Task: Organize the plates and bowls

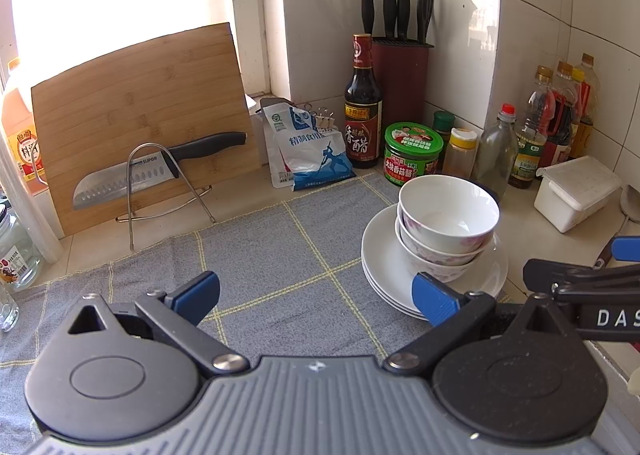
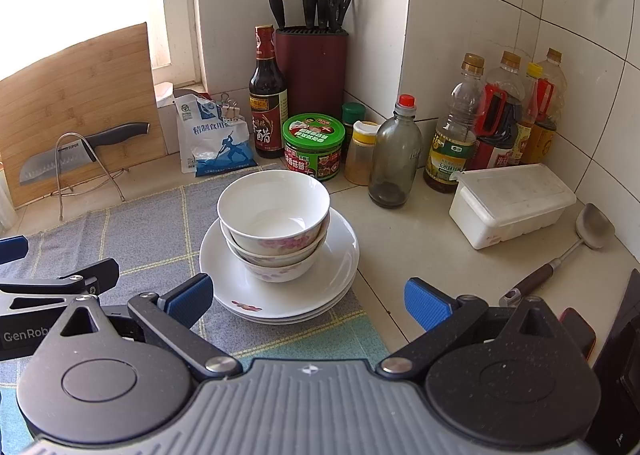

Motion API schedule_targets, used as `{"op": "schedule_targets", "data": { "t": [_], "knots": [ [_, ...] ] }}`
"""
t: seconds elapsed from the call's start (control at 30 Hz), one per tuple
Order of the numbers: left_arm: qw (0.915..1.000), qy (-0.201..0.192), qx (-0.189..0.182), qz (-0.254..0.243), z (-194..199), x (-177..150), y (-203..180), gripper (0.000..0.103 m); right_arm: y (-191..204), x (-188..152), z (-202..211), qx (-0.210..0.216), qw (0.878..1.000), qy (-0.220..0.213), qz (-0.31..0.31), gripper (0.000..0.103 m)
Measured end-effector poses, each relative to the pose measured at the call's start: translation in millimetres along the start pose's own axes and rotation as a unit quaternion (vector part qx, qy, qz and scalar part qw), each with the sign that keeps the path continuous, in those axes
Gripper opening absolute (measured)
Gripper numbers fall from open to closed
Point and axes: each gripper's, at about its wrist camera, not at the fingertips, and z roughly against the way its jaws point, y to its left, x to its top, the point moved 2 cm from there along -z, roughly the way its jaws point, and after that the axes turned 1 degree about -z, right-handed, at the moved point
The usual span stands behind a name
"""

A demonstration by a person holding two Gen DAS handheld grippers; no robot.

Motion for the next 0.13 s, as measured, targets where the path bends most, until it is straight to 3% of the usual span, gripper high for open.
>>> {"op": "schedule_targets", "data": {
  "t": [0.13],
  "knots": [
    [1.0000, 0.000, 0.000, -0.001, 0.0, -0.4, -0.3, 0.101, -0.4, -0.1, 0.2, -0.001, 1.000, 0.000, 0.000, 0.103]
  ]
}}
